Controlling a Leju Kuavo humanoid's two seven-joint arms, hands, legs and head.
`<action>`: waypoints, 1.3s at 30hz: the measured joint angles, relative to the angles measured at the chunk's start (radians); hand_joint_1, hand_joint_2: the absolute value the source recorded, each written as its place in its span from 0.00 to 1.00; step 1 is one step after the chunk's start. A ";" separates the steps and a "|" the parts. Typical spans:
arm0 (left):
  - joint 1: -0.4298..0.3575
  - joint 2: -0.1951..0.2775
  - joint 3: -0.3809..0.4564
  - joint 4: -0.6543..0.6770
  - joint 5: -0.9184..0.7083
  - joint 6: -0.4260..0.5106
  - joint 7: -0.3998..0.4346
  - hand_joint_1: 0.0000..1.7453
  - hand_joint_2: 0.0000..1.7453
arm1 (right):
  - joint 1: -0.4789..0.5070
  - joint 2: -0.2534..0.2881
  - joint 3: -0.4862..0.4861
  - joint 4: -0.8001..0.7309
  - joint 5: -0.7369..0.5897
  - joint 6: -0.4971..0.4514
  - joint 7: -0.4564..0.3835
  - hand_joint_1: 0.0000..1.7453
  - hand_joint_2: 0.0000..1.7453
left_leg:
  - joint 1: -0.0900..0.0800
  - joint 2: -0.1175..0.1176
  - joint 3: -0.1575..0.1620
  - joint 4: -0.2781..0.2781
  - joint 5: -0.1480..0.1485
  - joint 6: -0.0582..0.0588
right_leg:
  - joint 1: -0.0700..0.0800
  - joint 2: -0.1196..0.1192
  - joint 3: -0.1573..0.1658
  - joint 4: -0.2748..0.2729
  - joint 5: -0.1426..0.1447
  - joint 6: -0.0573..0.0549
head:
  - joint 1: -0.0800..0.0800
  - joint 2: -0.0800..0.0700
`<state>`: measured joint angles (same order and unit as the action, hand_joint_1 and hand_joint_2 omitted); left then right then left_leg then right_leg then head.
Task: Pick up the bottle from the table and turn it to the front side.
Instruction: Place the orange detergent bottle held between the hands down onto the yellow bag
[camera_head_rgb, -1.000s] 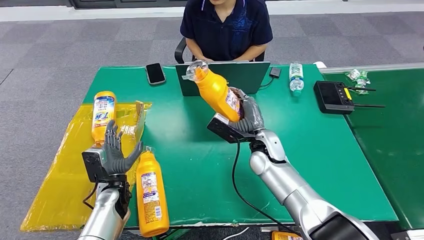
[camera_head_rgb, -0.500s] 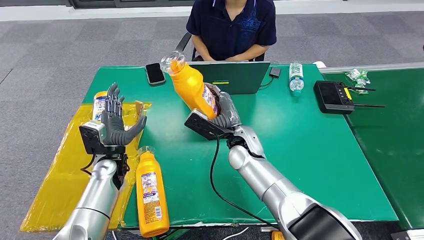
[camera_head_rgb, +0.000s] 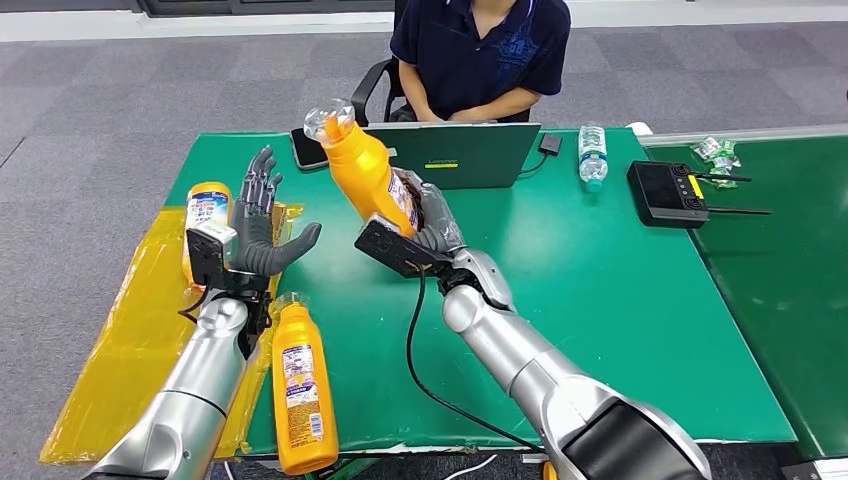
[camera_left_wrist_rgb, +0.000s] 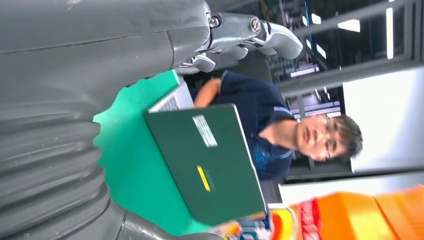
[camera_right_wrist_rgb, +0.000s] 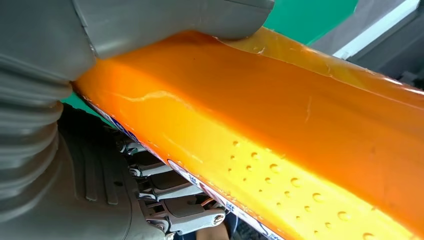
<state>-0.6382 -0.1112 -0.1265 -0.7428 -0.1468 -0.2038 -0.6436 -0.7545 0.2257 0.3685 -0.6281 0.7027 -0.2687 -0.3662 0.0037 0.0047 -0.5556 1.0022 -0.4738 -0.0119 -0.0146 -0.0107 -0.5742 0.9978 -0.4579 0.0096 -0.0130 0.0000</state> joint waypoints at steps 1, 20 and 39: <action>-0.006 -0.002 -0.002 0.006 0.005 -0.012 0.000 0.00 1.00 | -0.001 0.001 0.000 0.004 -0.002 0.002 -0.002 1.00 1.00 | 0.000 0.000 0.000 0.000 0.000 0.000 | 0.000 0.000 0.000 0.000 0.000 0.000 | 0.000 0.000; -0.042 -0.014 -0.007 0.088 0.094 -0.153 0.021 0.00 1.00 | 0.002 0.002 0.004 0.050 -0.037 0.034 -0.058 1.00 1.00 | 0.000 0.000 -0.001 0.000 0.000 0.000 | 0.000 0.000 -0.001 0.000 0.000 0.000 | 0.000 0.000; -0.045 -0.027 -0.028 0.135 0.119 -0.214 0.016 0.00 1.00 | -0.055 0.029 0.008 0.109 -0.041 0.111 -0.068 1.00 1.00 | 0.000 0.000 -0.001 0.000 0.000 0.000 | 0.000 0.000 -0.001 0.000 0.000 0.000 | 0.000 0.000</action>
<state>-0.6832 -0.1384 -0.1546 -0.6083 -0.0276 -0.4173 -0.6275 -0.8095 0.2546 0.3769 -0.5192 0.6616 -0.1581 -0.4345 0.0037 0.0048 -0.5569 1.0024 -0.4736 -0.0121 -0.0146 -0.0106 -0.5757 0.9980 -0.4577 0.0094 -0.0130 0.0000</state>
